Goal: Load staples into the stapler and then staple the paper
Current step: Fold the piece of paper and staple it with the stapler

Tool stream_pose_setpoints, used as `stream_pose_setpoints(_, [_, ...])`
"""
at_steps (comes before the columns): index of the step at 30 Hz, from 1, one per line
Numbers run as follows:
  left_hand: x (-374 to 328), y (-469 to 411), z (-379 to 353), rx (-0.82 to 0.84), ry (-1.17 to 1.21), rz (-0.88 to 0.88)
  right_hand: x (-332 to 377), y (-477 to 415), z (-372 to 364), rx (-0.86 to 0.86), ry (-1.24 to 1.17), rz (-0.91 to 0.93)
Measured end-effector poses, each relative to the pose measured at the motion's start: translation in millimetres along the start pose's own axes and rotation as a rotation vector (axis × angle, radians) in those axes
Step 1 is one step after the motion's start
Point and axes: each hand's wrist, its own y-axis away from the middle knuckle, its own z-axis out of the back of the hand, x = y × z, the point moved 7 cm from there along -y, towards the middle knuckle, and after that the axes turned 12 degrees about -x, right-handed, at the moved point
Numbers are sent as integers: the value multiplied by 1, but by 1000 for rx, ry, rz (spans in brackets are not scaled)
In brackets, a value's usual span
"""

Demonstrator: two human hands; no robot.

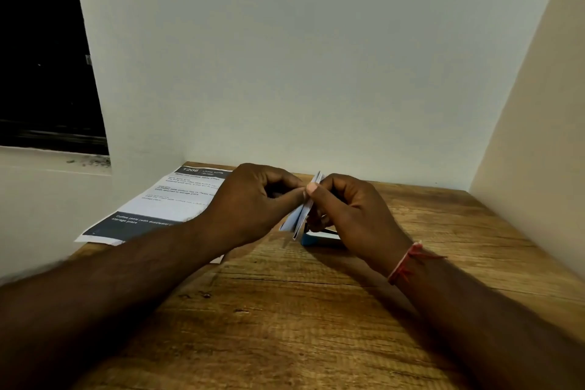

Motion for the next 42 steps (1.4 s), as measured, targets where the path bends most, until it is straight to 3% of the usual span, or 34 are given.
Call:
stream_pose_setpoints(15, [16, 0, 0, 90, 199, 278, -1, 1, -5, 78, 75, 35])
stream_pose_setpoints(27, [6, 0, 0, -39, 183, 175, 0, 1, -5, 122, 194, 122])
stream_pose_setpoints(42, [-1, 1, -2, -26, 103, 121, 8, 1, 0, 30, 13, 85])
